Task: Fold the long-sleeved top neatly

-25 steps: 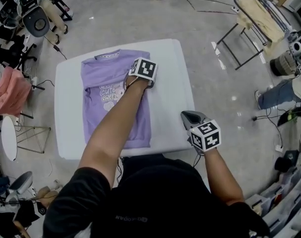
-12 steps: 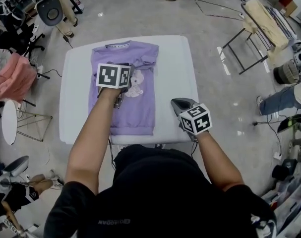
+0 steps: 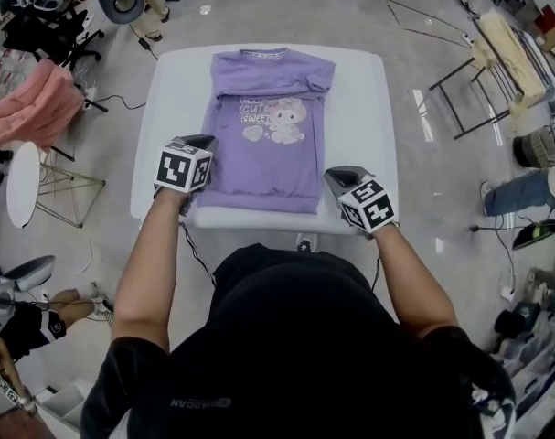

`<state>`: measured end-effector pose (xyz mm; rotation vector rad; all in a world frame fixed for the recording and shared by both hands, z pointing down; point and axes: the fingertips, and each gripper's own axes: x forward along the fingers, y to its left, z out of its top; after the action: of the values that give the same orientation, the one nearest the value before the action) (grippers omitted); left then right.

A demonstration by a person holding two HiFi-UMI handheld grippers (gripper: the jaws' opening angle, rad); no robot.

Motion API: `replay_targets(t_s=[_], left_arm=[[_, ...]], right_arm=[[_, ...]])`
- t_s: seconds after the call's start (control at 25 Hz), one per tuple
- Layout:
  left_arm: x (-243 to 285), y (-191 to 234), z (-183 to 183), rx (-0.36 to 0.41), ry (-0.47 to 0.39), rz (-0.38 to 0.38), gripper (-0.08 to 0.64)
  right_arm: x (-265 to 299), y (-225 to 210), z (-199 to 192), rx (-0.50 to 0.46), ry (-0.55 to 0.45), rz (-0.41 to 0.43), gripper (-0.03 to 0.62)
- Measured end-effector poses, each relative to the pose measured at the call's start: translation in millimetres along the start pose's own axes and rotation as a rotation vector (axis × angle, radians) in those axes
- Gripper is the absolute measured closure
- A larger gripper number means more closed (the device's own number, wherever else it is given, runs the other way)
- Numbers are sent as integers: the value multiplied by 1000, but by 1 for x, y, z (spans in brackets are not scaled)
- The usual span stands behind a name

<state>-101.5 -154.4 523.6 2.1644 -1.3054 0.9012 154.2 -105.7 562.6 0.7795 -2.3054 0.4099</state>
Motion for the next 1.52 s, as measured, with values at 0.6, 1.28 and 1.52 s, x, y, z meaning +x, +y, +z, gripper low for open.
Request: replay_targets(t_s=[0.6,1.28,1.52], left_arm=[[-23,-38,-176,527,199,-168,446],[1,-29,-195,777,330,-168,424],[4,-25,-199,620,333,-267,468]], right_arm=[[25,90,-76,-412,299,-41,491],[36,72,-93,-797,545,41,448],[38,66,-97,-850,570,86,445]])
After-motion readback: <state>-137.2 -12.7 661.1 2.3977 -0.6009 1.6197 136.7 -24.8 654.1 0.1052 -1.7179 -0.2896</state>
